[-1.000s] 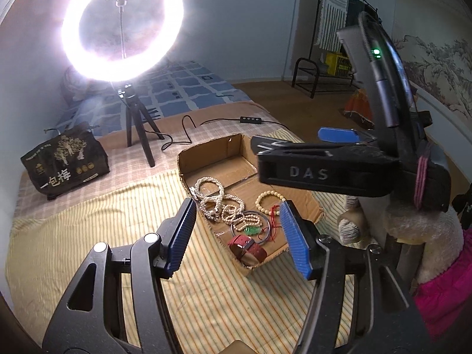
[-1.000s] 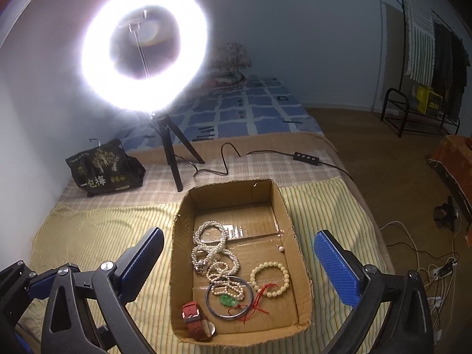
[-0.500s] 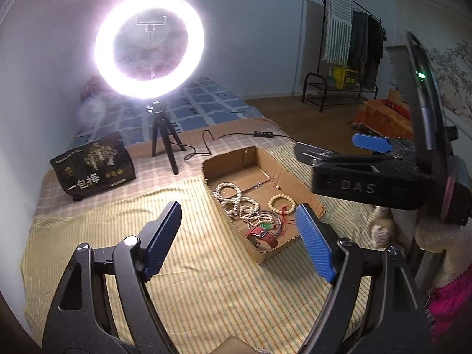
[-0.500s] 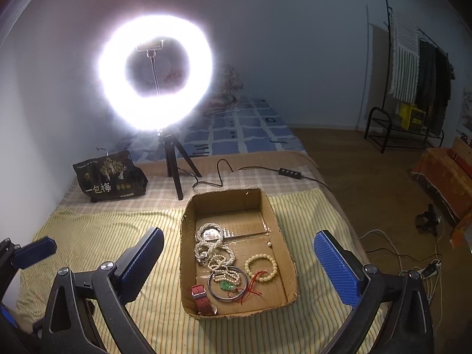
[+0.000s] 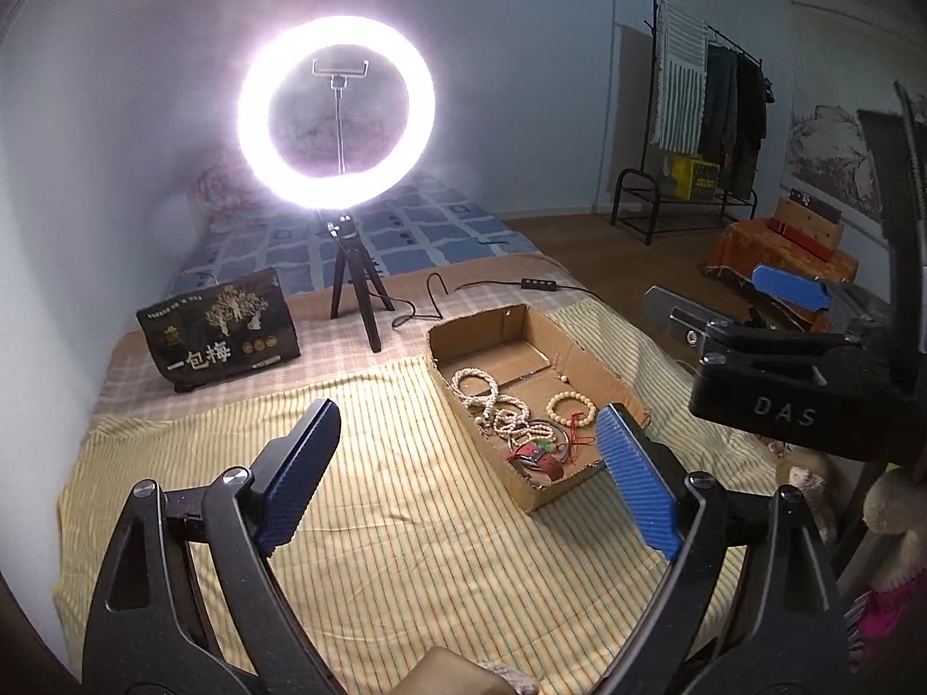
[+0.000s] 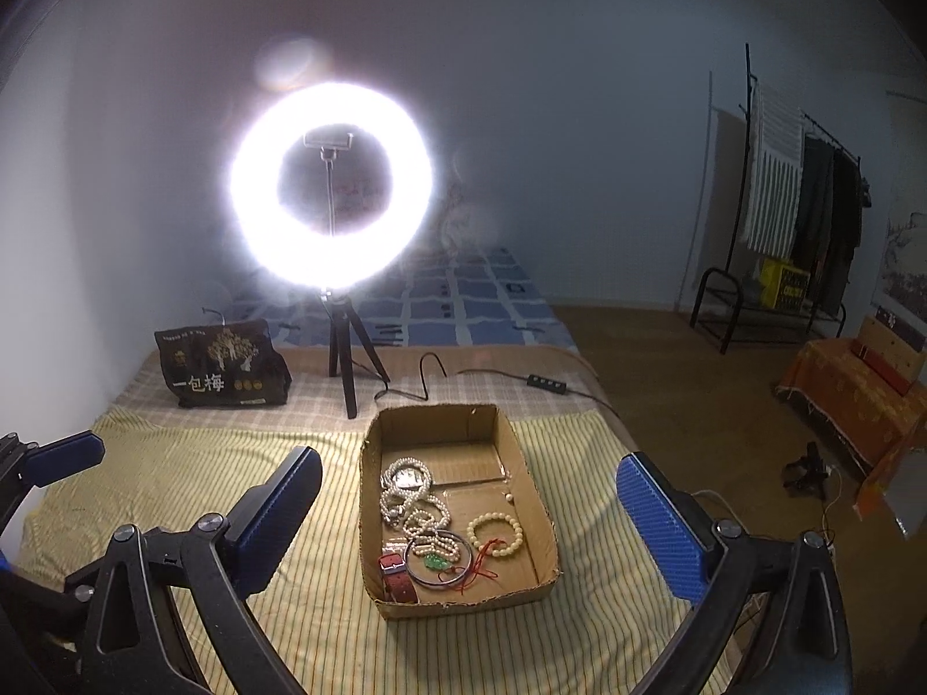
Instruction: Organize jewelry
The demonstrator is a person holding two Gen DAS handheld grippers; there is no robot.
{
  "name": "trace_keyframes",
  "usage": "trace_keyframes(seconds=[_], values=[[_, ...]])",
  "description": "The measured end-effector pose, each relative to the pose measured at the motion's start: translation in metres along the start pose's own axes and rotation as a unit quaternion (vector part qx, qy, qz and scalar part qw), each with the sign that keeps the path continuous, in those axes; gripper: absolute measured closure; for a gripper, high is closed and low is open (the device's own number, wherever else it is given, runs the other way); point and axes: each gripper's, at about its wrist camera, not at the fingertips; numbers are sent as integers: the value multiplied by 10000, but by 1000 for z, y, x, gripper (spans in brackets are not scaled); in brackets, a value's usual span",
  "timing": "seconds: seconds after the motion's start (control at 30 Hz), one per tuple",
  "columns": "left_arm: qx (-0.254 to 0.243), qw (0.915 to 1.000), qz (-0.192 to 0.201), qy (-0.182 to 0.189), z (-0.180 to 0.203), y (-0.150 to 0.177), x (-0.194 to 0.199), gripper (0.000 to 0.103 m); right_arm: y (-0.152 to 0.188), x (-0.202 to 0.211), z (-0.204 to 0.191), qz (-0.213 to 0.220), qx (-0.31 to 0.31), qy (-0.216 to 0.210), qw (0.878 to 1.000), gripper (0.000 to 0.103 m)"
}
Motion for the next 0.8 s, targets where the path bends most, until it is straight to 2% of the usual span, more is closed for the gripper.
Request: trace_keyframes(seconds=[0.1,0.47,0.8], values=[[-108,9999,112,-62,4,3,5,2,2,6,-1,144,30,94,9998,0],[-381,9986,204,-293,13,11,10,0,9,12,1,304,-131,133,9994,0],[-315,9988,192,-327,8,11,11,0,13,12,-1,284,-79,217,9993,0]])
Point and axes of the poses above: each gripper's, at about its wrist camera, not at the fingertips, and x roughly against the way its jaws point, z to its right, y to its underside, and after that the axes turned 3 degrees about z, right-handed
